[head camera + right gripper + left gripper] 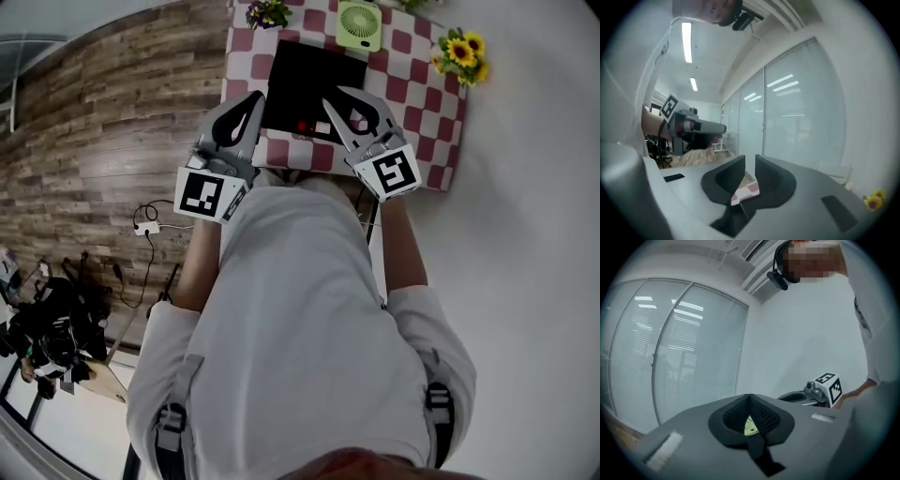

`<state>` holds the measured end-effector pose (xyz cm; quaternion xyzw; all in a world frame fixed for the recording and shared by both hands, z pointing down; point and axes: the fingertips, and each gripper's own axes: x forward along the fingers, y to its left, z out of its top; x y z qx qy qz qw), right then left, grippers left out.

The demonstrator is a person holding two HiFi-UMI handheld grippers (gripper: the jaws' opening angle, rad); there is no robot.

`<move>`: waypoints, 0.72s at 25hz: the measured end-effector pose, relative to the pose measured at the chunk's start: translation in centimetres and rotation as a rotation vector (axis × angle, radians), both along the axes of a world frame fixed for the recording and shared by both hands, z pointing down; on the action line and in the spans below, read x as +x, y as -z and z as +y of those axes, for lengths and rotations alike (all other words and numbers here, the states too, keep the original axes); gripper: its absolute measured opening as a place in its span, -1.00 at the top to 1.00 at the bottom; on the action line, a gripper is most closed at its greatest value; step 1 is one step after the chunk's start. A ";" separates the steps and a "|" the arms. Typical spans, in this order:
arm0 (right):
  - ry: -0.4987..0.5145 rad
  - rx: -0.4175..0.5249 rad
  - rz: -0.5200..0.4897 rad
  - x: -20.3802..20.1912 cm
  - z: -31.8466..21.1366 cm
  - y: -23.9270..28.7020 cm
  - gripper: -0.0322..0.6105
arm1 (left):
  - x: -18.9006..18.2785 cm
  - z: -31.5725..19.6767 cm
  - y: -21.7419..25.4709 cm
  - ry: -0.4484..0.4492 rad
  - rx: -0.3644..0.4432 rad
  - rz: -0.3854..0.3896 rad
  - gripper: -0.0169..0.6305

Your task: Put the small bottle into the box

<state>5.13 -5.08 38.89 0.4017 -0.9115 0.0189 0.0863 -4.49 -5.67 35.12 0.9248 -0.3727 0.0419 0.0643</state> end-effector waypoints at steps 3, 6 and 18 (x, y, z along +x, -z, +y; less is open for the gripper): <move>-0.059 0.107 -0.077 0.5 1.0 5.9 0.80 | 1.7 -0.1 3.4 -0.039 0.073 0.032 0.95; -0.100 0.179 -0.096 1.4 2.1 9.6 0.89 | 3.0 0.2 6.1 -0.072 0.128 0.061 0.95; -0.277 0.268 -0.075 4.5 3.8 13.5 0.90 | 4.6 2.0 8.4 -0.111 0.198 0.049 0.95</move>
